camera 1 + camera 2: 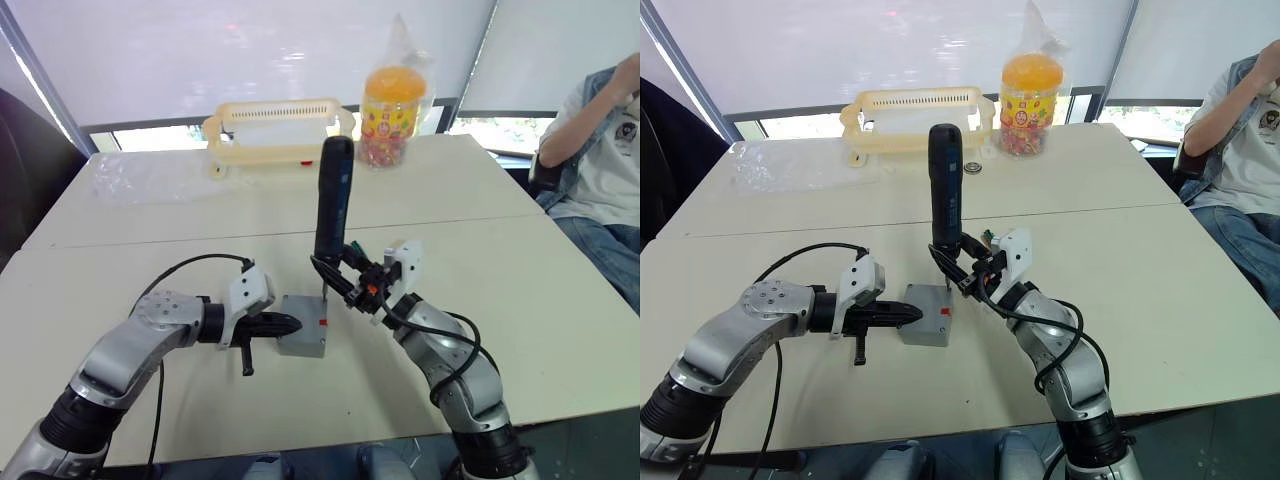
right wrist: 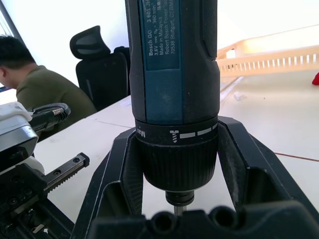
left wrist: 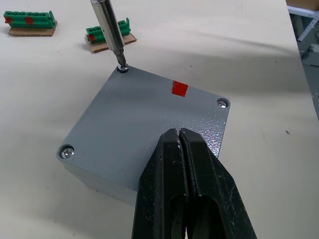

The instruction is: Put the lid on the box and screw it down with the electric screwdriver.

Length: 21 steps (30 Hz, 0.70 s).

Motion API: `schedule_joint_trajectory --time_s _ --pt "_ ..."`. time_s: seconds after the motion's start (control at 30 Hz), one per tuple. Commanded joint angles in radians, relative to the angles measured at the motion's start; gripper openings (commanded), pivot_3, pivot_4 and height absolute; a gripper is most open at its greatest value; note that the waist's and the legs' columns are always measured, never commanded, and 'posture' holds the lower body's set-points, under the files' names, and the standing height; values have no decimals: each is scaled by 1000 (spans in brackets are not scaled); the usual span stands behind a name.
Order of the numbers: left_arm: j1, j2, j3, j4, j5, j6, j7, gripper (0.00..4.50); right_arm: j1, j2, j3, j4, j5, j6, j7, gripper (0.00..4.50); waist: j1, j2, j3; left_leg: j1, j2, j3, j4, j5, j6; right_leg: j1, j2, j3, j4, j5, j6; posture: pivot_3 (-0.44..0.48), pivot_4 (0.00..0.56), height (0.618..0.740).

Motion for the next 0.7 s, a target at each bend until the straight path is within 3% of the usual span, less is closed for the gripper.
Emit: schedule_joint_trajectory --time_s 0.03,0.7 --pt "17 11 -18 11 19 17 3 0 0 5 8 -25 -9 -46 12 1689 0 0 0 0 0 0 0 0 0 0 0 0 0 0 0 0 150 740" --pt "17 10 -25 26 32 6 4 0 63 -31 83 39 -129 -165 39 1689 0 0 0 0 0 0 0 0 0 0 0 0 0 0 0 0 150 740"
